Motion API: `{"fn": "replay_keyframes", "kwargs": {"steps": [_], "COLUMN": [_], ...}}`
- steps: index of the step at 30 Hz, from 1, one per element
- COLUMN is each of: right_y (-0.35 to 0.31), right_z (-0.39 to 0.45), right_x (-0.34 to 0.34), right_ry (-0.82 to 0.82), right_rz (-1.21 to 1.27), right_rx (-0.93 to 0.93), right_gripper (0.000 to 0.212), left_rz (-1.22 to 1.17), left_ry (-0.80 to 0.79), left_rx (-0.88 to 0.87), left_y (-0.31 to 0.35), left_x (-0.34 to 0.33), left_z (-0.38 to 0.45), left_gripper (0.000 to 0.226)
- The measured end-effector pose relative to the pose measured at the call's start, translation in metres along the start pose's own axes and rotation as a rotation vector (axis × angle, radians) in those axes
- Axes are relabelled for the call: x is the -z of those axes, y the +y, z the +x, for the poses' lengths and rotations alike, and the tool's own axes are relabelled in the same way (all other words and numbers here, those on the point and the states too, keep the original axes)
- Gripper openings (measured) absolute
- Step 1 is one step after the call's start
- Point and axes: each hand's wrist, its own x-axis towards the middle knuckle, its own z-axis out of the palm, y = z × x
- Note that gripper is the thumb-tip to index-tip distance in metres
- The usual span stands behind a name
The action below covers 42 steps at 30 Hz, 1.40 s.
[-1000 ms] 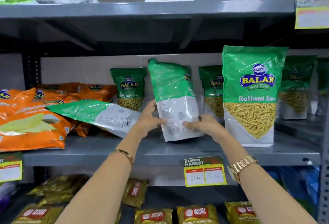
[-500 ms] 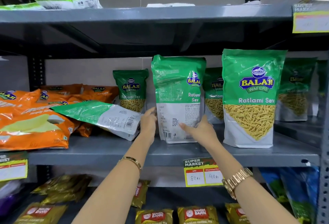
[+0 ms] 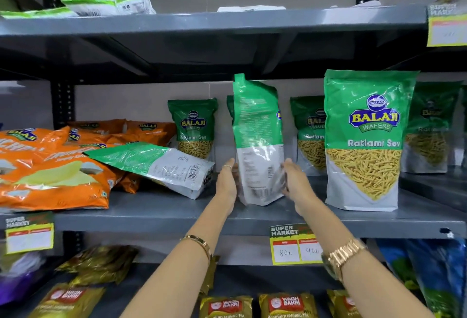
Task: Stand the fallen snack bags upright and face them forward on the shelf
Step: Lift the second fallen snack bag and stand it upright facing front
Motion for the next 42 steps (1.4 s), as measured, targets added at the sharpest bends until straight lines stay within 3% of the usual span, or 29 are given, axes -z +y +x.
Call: {"fn": "replay_keyframes", "kwargs": {"steps": [3,8,11,13,16,19,21,26,29,32,37,42], "right_y": [-0.008,-0.015,-0.011,-0.004,0.009,0.015,0.014,0.002,-0.005,-0.007,0.004,0.01], "right_z": [0.012,0.008,0.002,-0.011,-0.029,-0.036,-0.035,-0.006,0.015,0.033,0.05,0.051], "right_x": [-0.003,0.0,0.001,0.0,-0.004,-0.008,-0.008,-0.001,0.006,0.01,0.013,0.019], "right_ry": [-0.071,-0.098,0.061,0.142,0.08,0.053,0.044,0.02,-0.024,-0.109,-0.256,-0.282], "right_rz": [0.058,-0.033,-0.074,-0.039,0.0,-0.038,-0.065,-0.074,-0.057,0.007,0.068,0.059], "right_rx": [-0.123,-0.135,-0.011,0.123,0.162,0.2,0.231,0.089,-0.038,-0.157,-0.241,-0.237], "right_gripper": [0.054,0.048,0.051,0.039,0.016,0.025,0.034,0.052,0.054,0.052,0.062,0.069], "left_rz": [0.074,0.139,0.095,0.026,-0.023,0.047,0.102,0.102,0.33,0.552,0.66,0.716], "left_ry": [0.042,0.092,0.196,0.173,0.058,-0.16,-0.219,-0.162,-0.037,0.072,-0.019,-0.035], "left_rx": [-0.062,-0.081,-0.059,-0.016,0.057,0.057,0.048,0.087,0.075,-0.013,0.018,0.05], "left_y": [-0.007,-0.002,0.003,0.007,0.006,-0.002,-0.006,-0.005,-0.01,-0.01,-0.023,-0.019], "left_x": [-0.003,-0.009,-0.006,-0.006,-0.013,-0.023,-0.025,-0.017,-0.015,-0.012,-0.006,-0.005], "left_z": [-0.006,-0.007,0.006,0.015,0.022,0.028,0.033,0.033,0.033,0.029,0.033,0.034], "left_gripper": [0.027,0.027,0.028,0.046,0.055,0.055,0.056,0.06,0.071,0.05,0.042,0.068]}}
